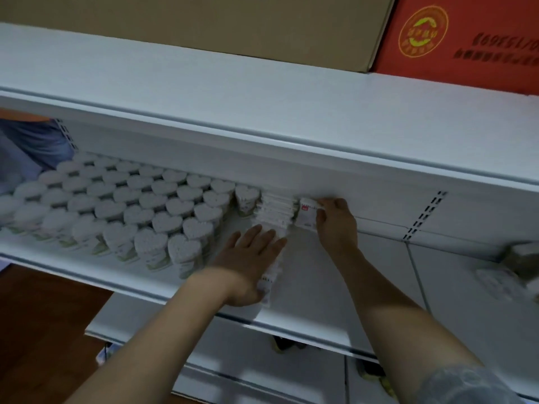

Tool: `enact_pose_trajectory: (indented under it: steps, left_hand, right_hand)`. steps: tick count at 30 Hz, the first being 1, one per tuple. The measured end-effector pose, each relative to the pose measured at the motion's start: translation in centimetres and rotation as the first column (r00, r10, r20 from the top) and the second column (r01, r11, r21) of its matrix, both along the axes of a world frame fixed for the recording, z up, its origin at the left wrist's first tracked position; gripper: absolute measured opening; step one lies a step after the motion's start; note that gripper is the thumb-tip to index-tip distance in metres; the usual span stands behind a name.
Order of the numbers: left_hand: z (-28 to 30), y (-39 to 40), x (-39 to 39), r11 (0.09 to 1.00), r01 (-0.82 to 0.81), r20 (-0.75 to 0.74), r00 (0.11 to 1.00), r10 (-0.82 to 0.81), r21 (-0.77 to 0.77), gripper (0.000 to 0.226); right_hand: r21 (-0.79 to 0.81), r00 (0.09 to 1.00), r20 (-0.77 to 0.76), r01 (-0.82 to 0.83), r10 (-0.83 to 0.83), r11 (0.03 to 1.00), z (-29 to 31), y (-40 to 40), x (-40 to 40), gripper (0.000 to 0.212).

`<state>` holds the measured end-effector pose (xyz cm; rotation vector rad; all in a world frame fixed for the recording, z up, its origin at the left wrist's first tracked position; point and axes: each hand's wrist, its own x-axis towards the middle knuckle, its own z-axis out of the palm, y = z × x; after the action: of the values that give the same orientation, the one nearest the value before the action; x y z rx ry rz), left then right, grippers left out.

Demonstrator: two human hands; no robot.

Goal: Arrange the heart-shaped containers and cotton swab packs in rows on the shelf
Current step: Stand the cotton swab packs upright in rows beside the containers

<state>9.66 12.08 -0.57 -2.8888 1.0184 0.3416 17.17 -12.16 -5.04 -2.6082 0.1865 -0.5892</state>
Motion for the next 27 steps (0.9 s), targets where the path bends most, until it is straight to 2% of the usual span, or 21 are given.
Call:
enact_pose_trajectory:
  steps: [3,7,12,14,17,21,27]
  left_hand:
    - [0.0,0.0,0.1,1.000,-0.004,-0.004,1.000,0.004,0.006,0.103]
    - [0.4,0.0,-0.1,1.000,-0.001,-0.005,1.000,0.001,0.000,0.103]
    - [1.0,0.0,0.0,1.000,-0.013,-0.020,1.000,0.012,-0.014,0.115]
    - [1.7,0.0,0.1,0.999,-0.017,-0.038,0.999,0.016,-0.039,0.115]
    - [2.5,-0.7,0.0,0.993,-0.055,-0.022,0.998,0.053,-0.109,0.104]
    - [3.3,-3.0,-1.4,0.985,-0.028,0.014,0.999,0.031,-0.169,0.087]
    - [4.0,-9.5,-5.2,0.944,0.123,0.119,0.989,-0.090,-0.307,0.076]
  right_hand:
    - [-0.064,0.999,0.052,0.009,-0.006,0.998,-0.2,0.4,0.4,0.026]
    - [-0.228,0.995,0.102,0.011,0.013,0.974,-0.2,0.4,0.6,0.023]
    - [-0.315,0.998,0.053,0.029,-0.013,0.949,0.0,-0.1,0.0,0.045]
    - [-0.333,0.999,0.032,0.050,-0.041,0.941,0.3,-0.3,-1.1,0.047]
    - [-0.351,0.999,0.042,0.045,-0.032,0.935,0.6,-0.8,-3.0,0.045]
    - [-0.364,0.991,0.119,0.097,-0.057,0.926,1.2,-1.8,-8.5,0.046]
    - [-0.336,0.959,0.145,0.279,-0.243,0.899,1.3,-6.5,-18.0,0.043]
